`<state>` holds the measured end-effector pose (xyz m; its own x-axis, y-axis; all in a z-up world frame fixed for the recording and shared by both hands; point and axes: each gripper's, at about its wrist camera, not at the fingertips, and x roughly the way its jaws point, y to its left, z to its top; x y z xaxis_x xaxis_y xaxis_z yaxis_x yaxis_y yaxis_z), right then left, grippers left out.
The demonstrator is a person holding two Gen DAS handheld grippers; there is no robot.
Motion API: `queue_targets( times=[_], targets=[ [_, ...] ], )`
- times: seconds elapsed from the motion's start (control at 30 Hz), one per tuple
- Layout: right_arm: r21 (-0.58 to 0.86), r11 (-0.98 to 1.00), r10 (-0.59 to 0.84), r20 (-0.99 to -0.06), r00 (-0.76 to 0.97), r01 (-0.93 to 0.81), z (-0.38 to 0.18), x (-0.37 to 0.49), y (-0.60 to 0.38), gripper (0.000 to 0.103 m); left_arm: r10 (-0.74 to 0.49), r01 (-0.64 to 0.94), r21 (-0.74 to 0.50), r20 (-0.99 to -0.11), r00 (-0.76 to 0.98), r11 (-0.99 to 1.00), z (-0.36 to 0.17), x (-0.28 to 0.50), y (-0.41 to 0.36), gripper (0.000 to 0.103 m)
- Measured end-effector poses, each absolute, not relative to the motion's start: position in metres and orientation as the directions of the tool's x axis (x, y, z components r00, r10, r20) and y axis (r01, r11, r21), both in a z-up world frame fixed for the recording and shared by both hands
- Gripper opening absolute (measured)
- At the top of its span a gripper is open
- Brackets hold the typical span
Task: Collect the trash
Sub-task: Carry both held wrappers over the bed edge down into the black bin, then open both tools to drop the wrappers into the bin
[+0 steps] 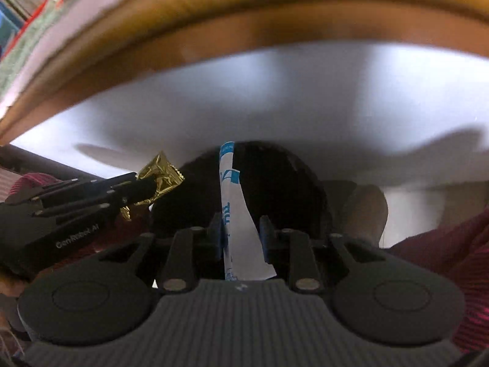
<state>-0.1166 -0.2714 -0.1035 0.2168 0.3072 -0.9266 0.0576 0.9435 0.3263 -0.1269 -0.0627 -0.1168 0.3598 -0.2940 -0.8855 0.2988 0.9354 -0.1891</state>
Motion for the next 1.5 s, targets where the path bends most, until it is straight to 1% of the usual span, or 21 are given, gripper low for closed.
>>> queue_targets(
  times=[0.23,0.33,0.4,0.43,0.47,0.5,0.57,0.7,0.77,0.93,1.07,1.17,1.5],
  targets=[
    [0.326,0.939,0.311,-0.941,0.131,0.114,-0.14,-0.106,-0.27,0.03,-0.249,0.259,-0.174,-0.924,0.29,0.95,-0.159,-0.113,-0.069,0.019],
    [0.312,0.941,0.299,-0.948,0.112,0.127,-0.146,-0.103,-0.273,0.031,-0.237,0.244,-0.171,-0.933,0.272,0.955,-0.174,-0.107,-0.071,0.019],
    [0.308,0.942,0.296,-0.949,0.106,0.132,-0.142,-0.105,-0.274,0.034,-0.232,0.24,-0.168,-0.935,0.267,0.956,-0.178,-0.105,-0.07,0.021],
    [0.31,0.941,0.298,-0.949,0.106,0.135,-0.142,-0.106,-0.275,0.038,-0.227,0.24,-0.163,-0.937,0.267,0.957,-0.179,-0.104,-0.069,0.023],
    [0.312,0.94,0.299,-0.948,0.106,0.137,-0.144,-0.105,-0.276,0.042,-0.225,0.242,-0.161,-0.938,0.265,0.957,-0.181,-0.103,-0.069,0.032],
    [0.315,0.939,0.302,-0.947,0.109,0.139,-0.144,-0.105,-0.278,0.043,-0.222,0.242,-0.158,-0.939,0.264,0.957,-0.182,-0.102,-0.07,0.041],
    [0.312,0.94,0.299,-0.948,0.111,0.141,-0.143,-0.104,-0.28,0.059,-0.213,0.243,-0.149,-0.941,0.263,0.959,-0.18,-0.103,-0.07,0.046],
    [0.317,0.938,0.302,-0.946,0.114,0.144,-0.143,-0.104,-0.282,0.061,-0.199,0.239,-0.137,-0.947,0.254,0.961,-0.179,-0.103,-0.068,0.053],
    [0.315,0.938,0.3,-0.947,0.117,0.141,-0.142,-0.104,-0.282,0.064,-0.194,0.239,-0.134,-0.948,0.25,0.962,-0.177,-0.103,-0.068,0.054],
    [0.318,0.938,0.303,-0.945,0.125,0.136,-0.141,-0.106,-0.281,0.066,-0.188,0.239,-0.128,-0.95,0.25,0.963,-0.171,-0.105,-0.068,0.06],
    [0.319,0.94,0.303,-0.943,0.141,0.117,-0.134,-0.108,-0.279,0.069,-0.178,0.243,-0.115,-0.95,0.257,0.963,-0.166,-0.106,-0.068,0.069],
    [0.315,0.944,0.298,-0.941,0.159,0.097,-0.128,-0.111,-0.278,0.072,-0.172,0.251,-0.101,-0.944,0.281,0.963,-0.157,-0.109,-0.068,0.073],
    [0.333,0.942,0.316,-0.921,0.227,0.04,-0.098,-0.124,-0.277,0.076,-0.189,0.283,-0.085,-0.912,0.363,0.955,-0.115,-0.125,-0.069,0.075]
  ],
)
